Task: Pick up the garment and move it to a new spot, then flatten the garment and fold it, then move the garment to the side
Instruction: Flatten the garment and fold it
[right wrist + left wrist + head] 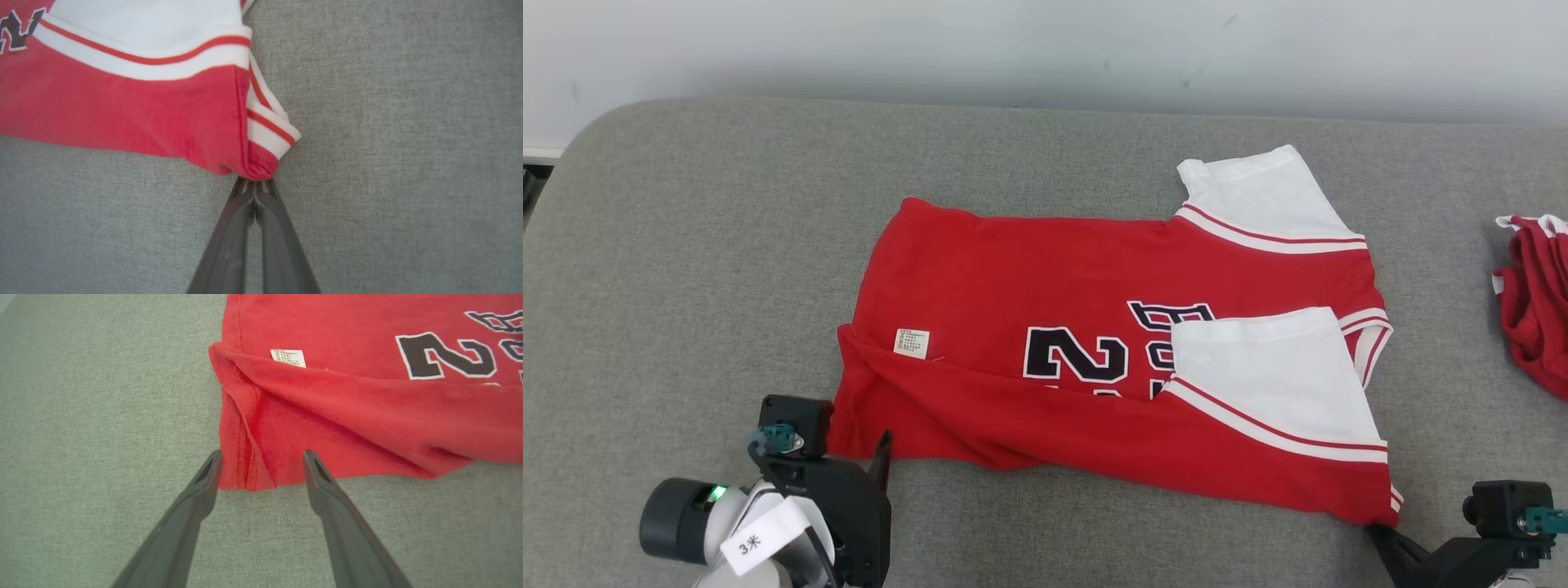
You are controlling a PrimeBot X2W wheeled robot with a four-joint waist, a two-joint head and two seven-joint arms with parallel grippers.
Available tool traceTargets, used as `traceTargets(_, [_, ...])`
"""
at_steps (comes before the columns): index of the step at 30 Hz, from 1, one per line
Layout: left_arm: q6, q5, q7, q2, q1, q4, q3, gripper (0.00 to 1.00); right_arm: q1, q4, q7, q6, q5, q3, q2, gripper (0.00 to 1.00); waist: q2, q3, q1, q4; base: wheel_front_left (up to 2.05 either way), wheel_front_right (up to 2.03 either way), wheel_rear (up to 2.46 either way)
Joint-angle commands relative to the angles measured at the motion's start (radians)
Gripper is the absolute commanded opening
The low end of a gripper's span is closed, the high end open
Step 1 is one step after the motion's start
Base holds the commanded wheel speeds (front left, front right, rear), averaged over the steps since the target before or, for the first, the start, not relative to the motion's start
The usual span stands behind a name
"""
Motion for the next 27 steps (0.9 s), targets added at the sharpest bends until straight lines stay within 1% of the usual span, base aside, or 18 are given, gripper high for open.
traceTargets(1, [0.004, 0.003, -0.001, 0.000, -0.010, -0.003, -0.002, 1.00, -0.002, 0.002, -0.002, 0.002, 0.009, 0.002, 0.000, 0.00, 0.0000, -0.001, 0.0000, -0.001, 0.00, 0.00, 0.00])
traceTargets(5, [0.007, 0.009, 0.022, 0.004, -0.009, 0.019, -0.015, 1.00, -0.005, 0.005, -0.002, 0.002, 0.012, 0.011, 0.000, 0.00, 0.0000, 0.001, 0.0000, -0.007, 0.00, 0.00, 0.00])
traceTargets(6, [0.008, 0.009, 0.021, 0.003, -0.009, 0.024, -0.016, 0.94, -0.006, 0.005, -0.002, 0.002, 0.010, 0.011, 0.000, 0.00, 0.0000, 0.002, 0.0000, -0.009, 0.00, 0.00, 0.00])
traceTargets(7, [0.008, 0.008, 0.018, 0.001, -0.010, 0.029, -0.016, 0.73, -0.007, 0.005, -0.004, 0.002, 0.010, 0.011, 0.000, 0.00, 0.0000, 0.003, 0.0000, -0.010, 0.00, 0.00, 0.00])
traceTargets(8, [0.008, 0.005, 0.016, -0.001, -0.012, 0.034, -0.016, 0.62, -0.007, 0.005, -0.005, 0.002, 0.009, 0.011, 0.000, 0.00, 0.0000, 0.004, 0.0000, -0.010, 0.00, 0.00, 0.00])
traceTargets(9, [0.007, 0.004, 0.013, -0.002, -0.014, 0.039, -0.016, 0.47, -0.008, 0.006, -0.006, 0.002, 0.009, 0.011, 0.000, 0.00, 0.0000, 0.005, 0.0000, -0.011, 0.00, 0.00, 0.00])
traceTargets(10, [0.005, 0.003, 0.011, -0.004, -0.016, 0.044, -0.016, 0.38, -0.009, 0.006, -0.007, 0.002, 0.010, 0.011, 0.000, 0.00, 0.0000, 0.006, 0.0000, -0.011, 0.00, 0.00, 0.00])
traceTargets(11, [0.004, 0.003, 0.010, -0.005, -0.017, 0.049, -0.017, 0.34, -0.009, 0.007, -0.007, 0.002, 0.010, 0.011, 0.000, 0.00, 0.0000, 0.006, 0.0000, -0.012, 0.00, 0.00, 0.00])
traceTargets(13, [0.001, 0.002, 0.006, -0.009, -0.019, 0.059, -0.020, 0.19, -0.009, 0.009, -0.008, 0.002, 0.012, 0.012, 0.000, 0.00, 0.0000, 0.007, 0.0000, -0.012, 0.00, 0.00, 0.00])
traceTargets(14, [-0.001, 0.002, 0.004, -0.010, -0.021, 0.064, -0.021, 0.06, -0.008, 0.010, -0.008, 0.002, 0.013, 0.013, 0.000, 0.00, 0.0000, 0.007, 0.0000, -0.012, 0.00, 0.00, 0.00])
traceTargets(15, [0.000, 0.000, 0.003, -0.010, -0.023, 0.069, -0.022, 0.00, -0.009, 0.011, -0.008, 0.002, 0.012, 0.013, 0.000, 0.00, 0.0000, 0.007, 0.0000, -0.012, 0.00, 0.00, 0.00])
traceTargets(22, [-0.010, -0.013, 0.004, -0.005, -0.009, 0.088, -0.025, 0.00, -0.010, 0.015, -0.005, 0.002, 0.004, 0.010, 0.000, 0.00, 0.0000, 0.001, 0.0000, -0.010, 0.00, 0.00, 0.00])
traceTargets(27, [-0.012, -0.010, 0.002, 0.033, 0.001, 0.079, -0.016, 0.00, -0.016, 0.010, -0.005, 0.002, -0.010, 0.004, 0.000, 0.00, 0.0000, -0.007, 0.0000, -0.009, 0.00, 0.00, 0.00])
